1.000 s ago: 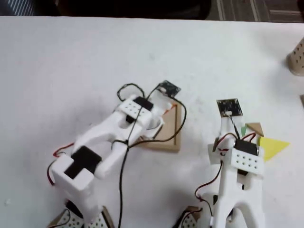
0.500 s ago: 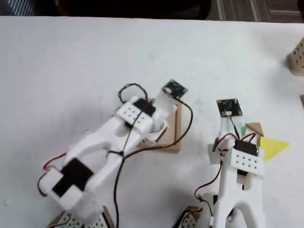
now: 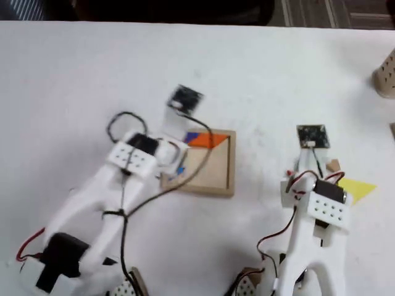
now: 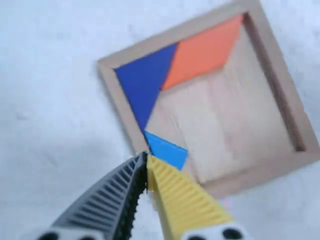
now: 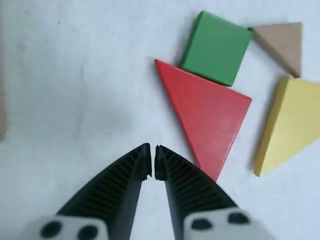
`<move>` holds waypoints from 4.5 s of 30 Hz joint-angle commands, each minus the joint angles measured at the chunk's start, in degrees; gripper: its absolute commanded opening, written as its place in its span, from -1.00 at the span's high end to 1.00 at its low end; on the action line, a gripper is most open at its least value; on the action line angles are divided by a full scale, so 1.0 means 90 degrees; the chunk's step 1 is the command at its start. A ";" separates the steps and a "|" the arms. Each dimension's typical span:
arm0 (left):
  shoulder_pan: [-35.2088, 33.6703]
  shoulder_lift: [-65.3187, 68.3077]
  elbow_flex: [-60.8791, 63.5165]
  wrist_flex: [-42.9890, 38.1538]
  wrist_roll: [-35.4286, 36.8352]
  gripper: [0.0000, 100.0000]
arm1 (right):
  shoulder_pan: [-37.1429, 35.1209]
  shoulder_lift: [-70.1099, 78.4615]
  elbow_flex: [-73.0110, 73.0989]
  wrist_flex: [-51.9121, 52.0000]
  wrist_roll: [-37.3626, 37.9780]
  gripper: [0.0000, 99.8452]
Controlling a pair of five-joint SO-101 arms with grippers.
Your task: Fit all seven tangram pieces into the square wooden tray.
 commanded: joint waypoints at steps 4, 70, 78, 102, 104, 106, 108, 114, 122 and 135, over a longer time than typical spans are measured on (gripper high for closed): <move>-0.0796 -0.0083 -0.0029 -0.0801 0.0098 0.94 | 0.0181 0.0669 -0.1133 0.0249 -0.0137 0.84; -0.1021 0.1372 -0.0762 -0.1192 0.0049 0.63 | -0.0210 0.7048 -0.8342 0.2867 -0.1924 0.80; -0.1255 0.1382 -0.0879 -0.1192 0.0078 0.63 | -0.0571 0.7048 -0.9631 0.4361 -0.1915 0.80; -0.2164 0.1411 -0.1143 -0.1338 0.0098 0.63 | -0.4928 0.5700 -0.6437 0.2672 -0.1026 0.80; -0.2154 0.1411 -0.1133 -0.1338 0.0098 0.63 | -0.5114 0.5700 -0.6418 0.2398 -0.0987 0.80; -0.2154 0.1411 -0.1133 -0.1338 0.0098 0.63 | -0.5299 0.5709 -0.6418 0.2134 -0.0977 0.80; -0.2154 0.1411 -0.1133 -0.1338 0.0098 0.63 | -0.5446 0.5709 -0.6408 0.1851 -0.0967 0.80; -0.2154 0.1411 -0.1123 -0.1319 0.0098 0.63 | -0.5524 0.6286 -0.6447 0.1372 -0.0059 0.80; -0.2154 0.1411 -0.1123 -0.1319 0.0098 0.63 | -0.5719 0.6608 -0.6789 0.1841 0.0518 0.51; -0.2066 0.1402 -0.1123 -0.1289 0.0098 0.64 | -0.5133 0.6042 -0.7346 0.2789 0.0098 0.72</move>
